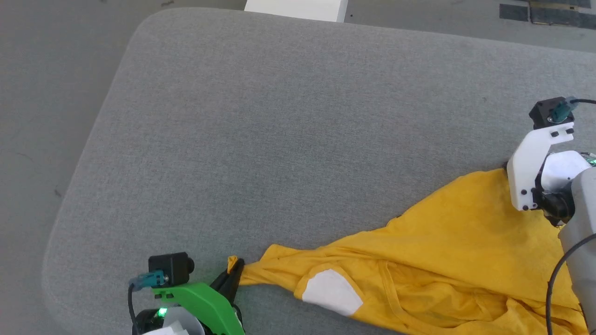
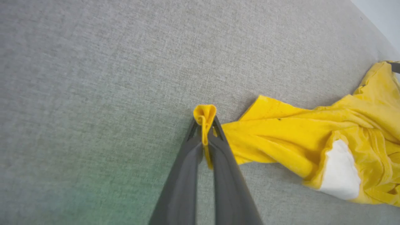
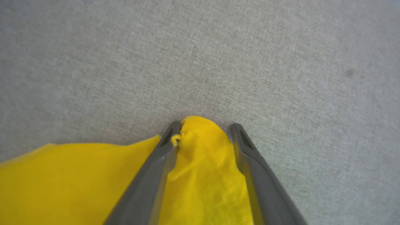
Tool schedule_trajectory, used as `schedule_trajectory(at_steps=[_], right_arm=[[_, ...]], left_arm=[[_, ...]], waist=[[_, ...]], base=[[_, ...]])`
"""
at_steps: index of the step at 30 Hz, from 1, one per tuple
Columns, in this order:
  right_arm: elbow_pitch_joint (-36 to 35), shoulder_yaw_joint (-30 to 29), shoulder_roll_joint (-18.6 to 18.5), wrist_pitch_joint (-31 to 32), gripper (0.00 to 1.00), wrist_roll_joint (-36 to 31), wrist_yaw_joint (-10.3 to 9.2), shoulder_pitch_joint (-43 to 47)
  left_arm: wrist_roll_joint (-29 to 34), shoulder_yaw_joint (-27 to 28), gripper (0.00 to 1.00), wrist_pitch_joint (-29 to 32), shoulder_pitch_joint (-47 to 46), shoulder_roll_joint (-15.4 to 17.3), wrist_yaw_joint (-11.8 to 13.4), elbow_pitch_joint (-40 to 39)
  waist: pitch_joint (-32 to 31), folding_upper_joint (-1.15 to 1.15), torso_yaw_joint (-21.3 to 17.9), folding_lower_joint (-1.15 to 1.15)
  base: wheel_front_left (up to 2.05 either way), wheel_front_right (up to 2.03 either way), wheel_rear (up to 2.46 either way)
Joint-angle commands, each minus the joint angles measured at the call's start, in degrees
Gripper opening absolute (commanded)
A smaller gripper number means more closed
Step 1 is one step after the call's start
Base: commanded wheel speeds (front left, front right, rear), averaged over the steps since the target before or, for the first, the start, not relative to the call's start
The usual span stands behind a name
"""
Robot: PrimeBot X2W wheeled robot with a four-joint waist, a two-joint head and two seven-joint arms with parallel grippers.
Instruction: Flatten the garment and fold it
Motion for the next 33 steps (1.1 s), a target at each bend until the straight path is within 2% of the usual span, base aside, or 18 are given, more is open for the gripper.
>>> schedule_trajectory(at_steps=[1,4,9,16,20,24,28,33], right_arm=[[1.08,-0.19,0.09,2.00,0.00,-0.85,-0.09,1.58],[-1.42,-1.75,0.65,1.14,0.00,-0.78,-0.09,3.22],[-7.83,-6.05,2.81,-7.11,0.00,0.61,-0.09,8.66],[-19.51,-14.01,8.67,-20.05,0.00,4.57,-0.09,20.66],[-26.01,-18.25,11.95,-23.40,0.00,5.86,-0.09,26.78],[-32.67,-20.16,13.17,-22.70,0.00,6.47,-0.09,30.04],[-39.58,-20.58,11.84,-18.78,0.00,6.43,-0.09,29.21],[-46.73,-17.38,5.25,-9.42,0.00,7.34,-0.09,23.58]], left_arm=[[0.09,0.11,0.00,-0.44,-0.83,-0.18,-0.25,0.31],[0.00,0.14,0.00,-0.61,-0.57,-0.17,-0.11,0.63],[-0.14,0.43,0.00,-0.85,0.23,0.23,0.25,0.62],[0.21,1.53,0.00,-1.96,1.86,1.58,1.07,-0.67],[1.53,2.70,0.00,-4.18,1.39,2.74,1.37,-2.22],[1.88,4.16,0.00,-6.29,-1.21,3.78,0.25,-4.32],[2.37,5.65,0.00,-6.76,-6.76,5.92,-1.67,-6.62],[1.05,7.20,0.00,-3.99,-17.17,8.22,-4.33,-9.02]], waist=[[-0.17,0.00,0.01,0.00],[-1.01,0.00,-0.41,0.00],[-3.13,0.00,-1.83,0.00],[-6.65,0.00,-4.95,0.00],[-8.07,0.00,-6.92,0.00],[-8.96,0.00,-8.62,0.00],[-9.49,0.00,-9.91,0.00],[-8.96,0.00,-11.54,0.00]], base=[[0.00,0.00,0.00],[0.00,0.00,0.00],[0.00,0.00,0.00],[0.00,0.00,0.00],[0.00,0.00,0.00],[0.00,0.00,0.00],[0.00,0.00,0.00],[0.00,0.00,0.00]])
